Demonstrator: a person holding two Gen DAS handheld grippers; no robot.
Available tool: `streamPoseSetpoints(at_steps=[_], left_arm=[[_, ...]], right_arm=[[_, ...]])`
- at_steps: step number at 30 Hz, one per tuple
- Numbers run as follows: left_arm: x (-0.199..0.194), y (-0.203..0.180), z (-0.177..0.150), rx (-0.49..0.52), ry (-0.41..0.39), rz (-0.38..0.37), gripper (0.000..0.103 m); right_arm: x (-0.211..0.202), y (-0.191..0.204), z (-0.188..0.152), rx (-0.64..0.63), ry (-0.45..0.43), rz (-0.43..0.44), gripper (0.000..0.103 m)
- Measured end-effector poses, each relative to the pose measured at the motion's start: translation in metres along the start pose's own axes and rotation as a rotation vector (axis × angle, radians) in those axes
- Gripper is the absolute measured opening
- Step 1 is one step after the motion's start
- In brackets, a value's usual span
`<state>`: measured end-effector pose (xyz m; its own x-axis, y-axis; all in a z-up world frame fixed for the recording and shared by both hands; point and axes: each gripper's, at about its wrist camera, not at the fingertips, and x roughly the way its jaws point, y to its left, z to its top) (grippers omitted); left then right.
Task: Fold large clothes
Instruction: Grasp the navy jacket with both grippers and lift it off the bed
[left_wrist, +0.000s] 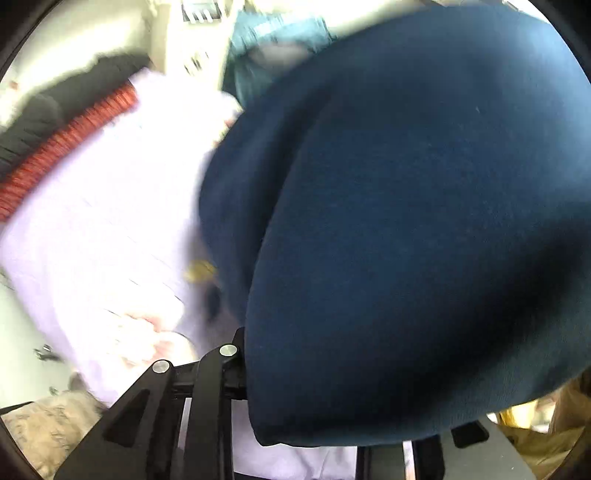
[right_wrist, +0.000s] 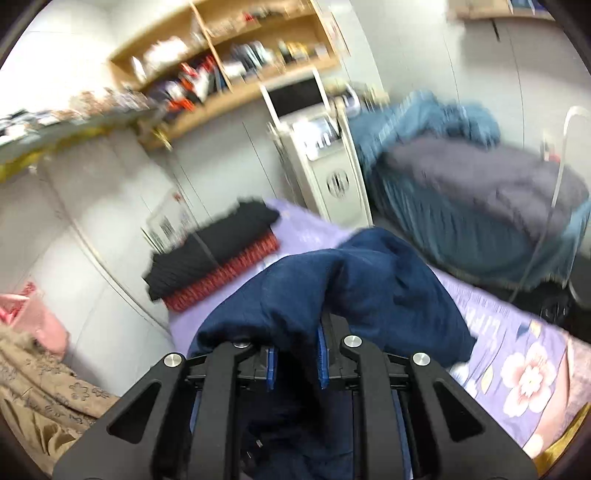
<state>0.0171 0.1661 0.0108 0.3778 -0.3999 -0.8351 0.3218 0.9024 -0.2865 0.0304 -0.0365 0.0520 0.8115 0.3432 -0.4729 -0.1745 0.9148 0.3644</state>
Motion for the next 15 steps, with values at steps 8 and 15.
streamPoseSetpoints(at_steps=[8, 15], left_arm=[[-0.193, -0.02, 0.026, 0.13, -0.416, 0.171, 0.017], [-0.317, -0.084, 0.038, 0.298, -0.676, 0.128, 0.013]], right_arm=[[-0.193, 0.042, 0.009, -0.133, -0.319, 0.148, 0.006], [-0.296, 0.047, 0.019, -0.156, -0.505, 0.21, 0.005]])
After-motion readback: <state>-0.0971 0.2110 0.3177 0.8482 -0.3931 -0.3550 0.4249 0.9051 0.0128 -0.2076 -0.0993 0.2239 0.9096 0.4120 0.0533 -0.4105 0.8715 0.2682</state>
